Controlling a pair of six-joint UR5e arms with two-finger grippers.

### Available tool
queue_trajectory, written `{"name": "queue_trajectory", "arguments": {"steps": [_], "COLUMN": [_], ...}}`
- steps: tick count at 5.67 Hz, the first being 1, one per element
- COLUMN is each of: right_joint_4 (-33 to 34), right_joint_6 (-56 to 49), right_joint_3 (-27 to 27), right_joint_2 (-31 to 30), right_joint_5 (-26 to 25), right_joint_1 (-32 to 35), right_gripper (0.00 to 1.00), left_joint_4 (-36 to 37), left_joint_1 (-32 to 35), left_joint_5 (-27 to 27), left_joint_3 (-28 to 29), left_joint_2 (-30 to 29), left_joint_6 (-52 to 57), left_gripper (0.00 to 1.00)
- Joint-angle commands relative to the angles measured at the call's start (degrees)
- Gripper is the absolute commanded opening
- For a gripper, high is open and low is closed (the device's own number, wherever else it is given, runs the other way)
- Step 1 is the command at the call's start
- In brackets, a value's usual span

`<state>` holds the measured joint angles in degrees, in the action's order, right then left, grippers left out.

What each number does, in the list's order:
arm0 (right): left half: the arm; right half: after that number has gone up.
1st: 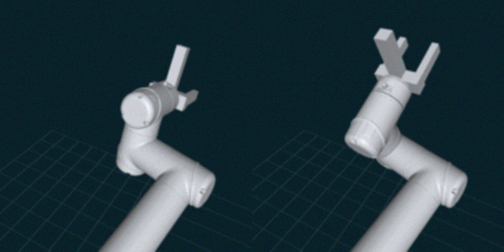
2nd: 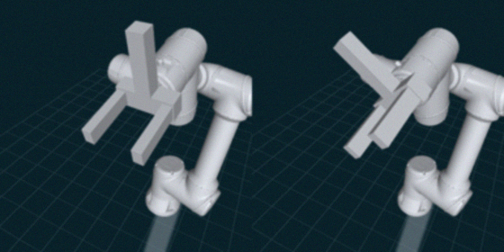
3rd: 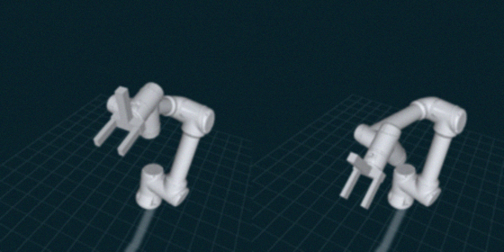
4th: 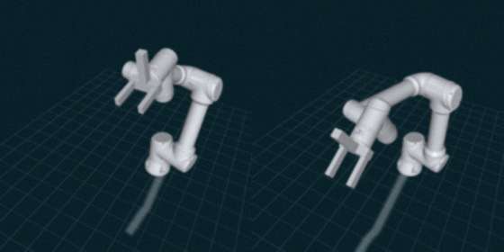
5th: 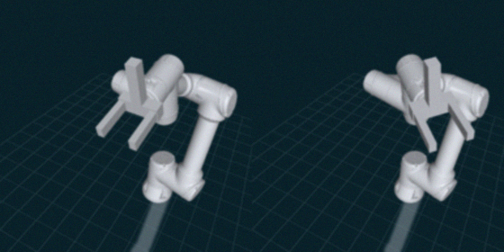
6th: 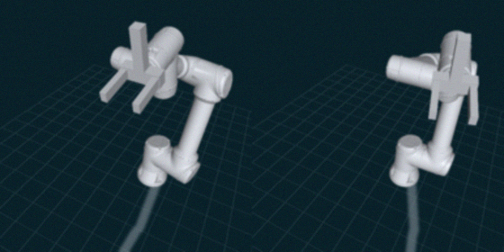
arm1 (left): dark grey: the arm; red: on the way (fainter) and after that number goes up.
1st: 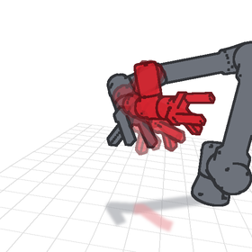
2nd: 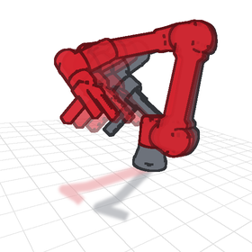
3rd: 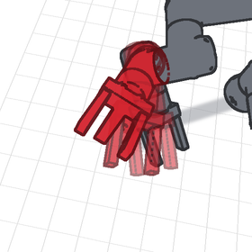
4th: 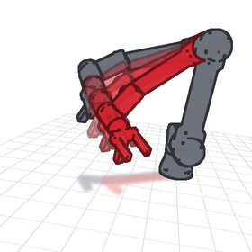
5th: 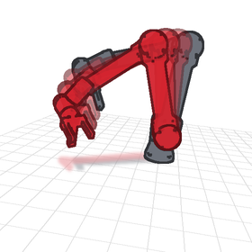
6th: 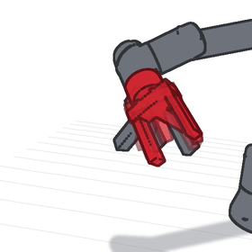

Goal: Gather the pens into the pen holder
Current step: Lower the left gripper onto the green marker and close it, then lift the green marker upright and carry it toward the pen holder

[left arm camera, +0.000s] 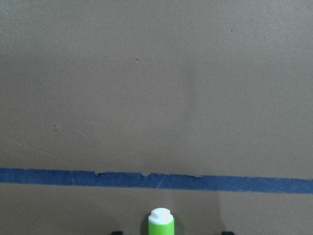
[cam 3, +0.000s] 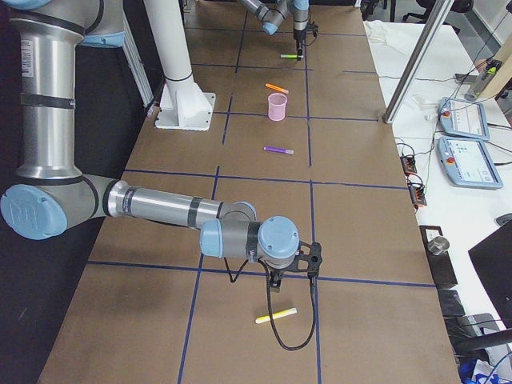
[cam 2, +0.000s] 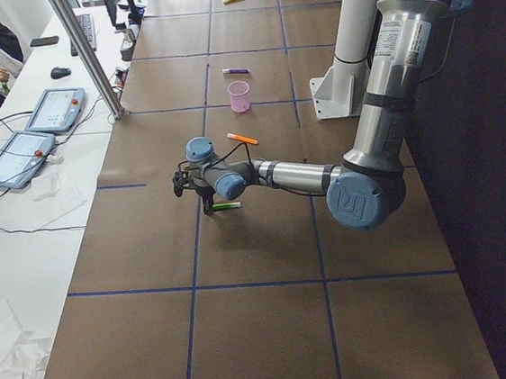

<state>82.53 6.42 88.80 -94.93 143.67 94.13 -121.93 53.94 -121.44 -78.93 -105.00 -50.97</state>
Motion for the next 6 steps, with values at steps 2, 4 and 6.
{"name": "queue_trajectory", "arguments": {"steps": [2, 4, 6], "right_joint_4": [0.0, -0.1, 0.0], "right_joint_6": [0.0, 0.0, 0.0], "right_joint_3": [0.0, 0.3, 0.6], "right_joint_2": [0.0, 0.0, 0.0], "right_joint_5": [0.1, 0.6, 0.6], "right_joint_1": [0.0, 0.0, 0.1], "right_gripper": [1.00, 1.00, 1.00], "left_joint_4": [0.1, 0.5, 0.1], "left_joint_1": [0.2, 0.1, -0.3], "left_joint_5": [0.0, 3.6, 5.3], "left_joint_3": [-0.6, -9.7, -18.4], "left_joint_2": [0.0, -0.5, -3.7], "left_joint_6": [-0.5, 0.2, 1.7], "left_gripper": [0.00, 0.00, 0.00]}}
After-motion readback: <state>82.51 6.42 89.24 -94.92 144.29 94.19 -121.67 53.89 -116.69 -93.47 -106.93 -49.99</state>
